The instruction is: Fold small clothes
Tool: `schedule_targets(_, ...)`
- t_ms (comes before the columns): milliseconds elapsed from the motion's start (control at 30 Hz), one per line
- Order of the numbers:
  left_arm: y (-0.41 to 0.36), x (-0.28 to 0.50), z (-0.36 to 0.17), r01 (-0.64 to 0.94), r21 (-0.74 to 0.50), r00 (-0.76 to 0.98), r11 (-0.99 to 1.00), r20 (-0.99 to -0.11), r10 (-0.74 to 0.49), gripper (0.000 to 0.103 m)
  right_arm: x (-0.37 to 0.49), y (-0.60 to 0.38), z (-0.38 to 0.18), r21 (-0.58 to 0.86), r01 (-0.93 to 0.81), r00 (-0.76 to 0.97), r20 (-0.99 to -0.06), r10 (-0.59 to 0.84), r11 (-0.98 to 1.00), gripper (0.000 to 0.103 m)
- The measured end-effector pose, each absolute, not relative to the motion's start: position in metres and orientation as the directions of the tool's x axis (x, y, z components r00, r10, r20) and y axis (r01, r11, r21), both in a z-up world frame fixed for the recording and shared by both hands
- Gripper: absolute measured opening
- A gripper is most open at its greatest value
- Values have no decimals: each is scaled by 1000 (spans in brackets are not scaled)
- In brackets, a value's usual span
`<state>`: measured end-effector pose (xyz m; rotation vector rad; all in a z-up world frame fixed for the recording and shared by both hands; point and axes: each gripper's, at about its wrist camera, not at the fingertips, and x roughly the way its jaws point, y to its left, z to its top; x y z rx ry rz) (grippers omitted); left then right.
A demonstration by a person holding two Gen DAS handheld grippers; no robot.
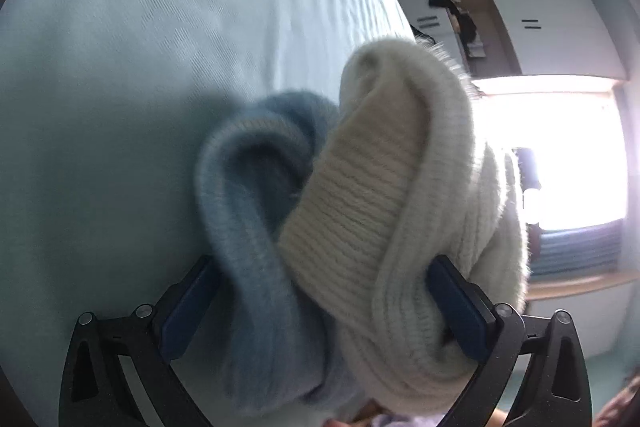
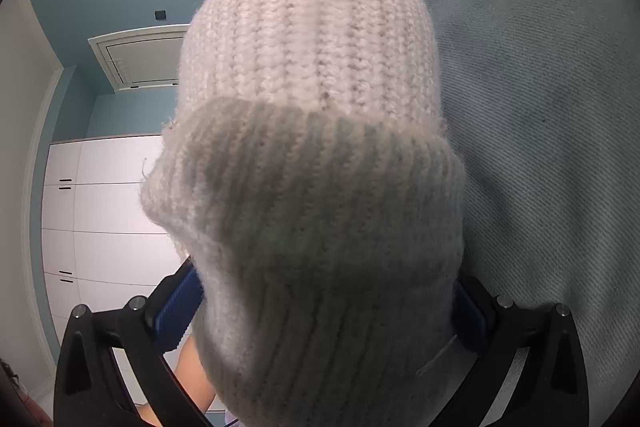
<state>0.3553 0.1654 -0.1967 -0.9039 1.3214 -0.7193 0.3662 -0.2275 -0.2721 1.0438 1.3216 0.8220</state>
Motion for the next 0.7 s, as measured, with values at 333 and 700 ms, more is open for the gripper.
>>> schedule_targets(333, 94, 364, -172, 2, -897, 116, 441, -438, -891, 103, 376, -223, -254, 923, 36, 75, -384, 920, 383, 102)
schedule_targets(700, 76, 420, -89, 70, -932, 293, 355, -321, -901, 103, 458, -260, -147, 907, -170, 185, -354, 917, 384, 102)
